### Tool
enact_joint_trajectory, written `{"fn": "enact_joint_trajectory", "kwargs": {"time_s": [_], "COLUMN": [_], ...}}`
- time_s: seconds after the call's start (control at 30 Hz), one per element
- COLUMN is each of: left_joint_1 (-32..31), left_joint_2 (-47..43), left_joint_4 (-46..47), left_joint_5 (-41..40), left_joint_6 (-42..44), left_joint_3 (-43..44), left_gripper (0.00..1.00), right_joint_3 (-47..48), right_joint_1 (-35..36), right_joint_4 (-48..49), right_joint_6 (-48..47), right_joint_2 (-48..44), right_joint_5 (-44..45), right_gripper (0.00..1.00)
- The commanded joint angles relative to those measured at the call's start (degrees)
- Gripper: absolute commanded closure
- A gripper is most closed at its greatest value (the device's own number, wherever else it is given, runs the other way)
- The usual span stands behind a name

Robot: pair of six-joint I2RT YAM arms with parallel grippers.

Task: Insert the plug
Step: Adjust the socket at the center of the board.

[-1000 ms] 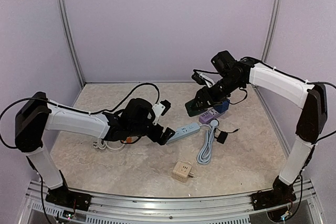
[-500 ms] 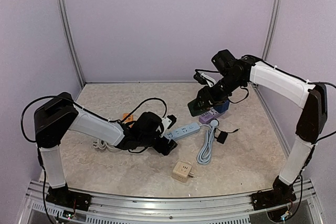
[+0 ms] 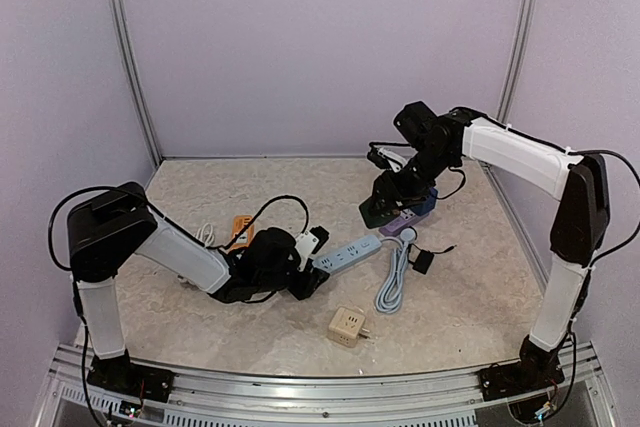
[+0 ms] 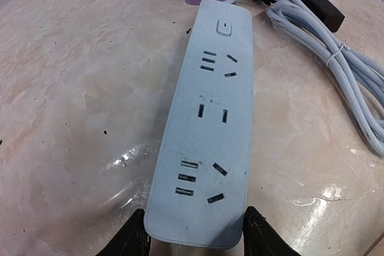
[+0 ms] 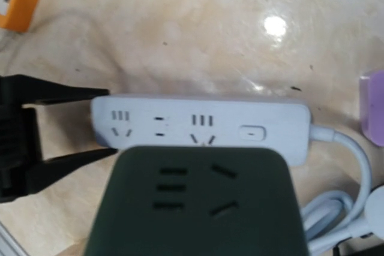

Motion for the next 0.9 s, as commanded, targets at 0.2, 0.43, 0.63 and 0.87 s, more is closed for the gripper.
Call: {"fn": "enact_joint_trajectory", "kwargs": {"time_s": [0.2,0.43,0.63,0.87], "left_joint_1": [-1.8,-2.8,-3.0,-3.9], "left_joint_2": [3.1,5.0,4.4,3.8], "left_joint_4": [-1.5,-9.4,-13.5,-15.5], "left_joint_5": [-1.8,-3.6,-2.6,-4.7], "left_joint_6": [-5.0,-6.2,-7.3,-7.7], "left_joint_3": [3.4,7.5,9.4,9.4], "left_gripper": [0.5,0.58,0.62,0.67], "right_joint_3": [2.2,3.5,3.4,4.0], "right_joint_1": [2.7,4.5,5.3,6.0], "right_joint_4": [-2.5,-2.5,-4.2,-5.7], "right_joint_6": [-1.1,-2.0,-1.8,-2.4], "right_joint_2": [4.7,5.7,6.6,7.4], "right_joint_5": [4.6,5.7,7.4,9.0], "right_gripper": [1.0,1.0,1.0,1.0]}}
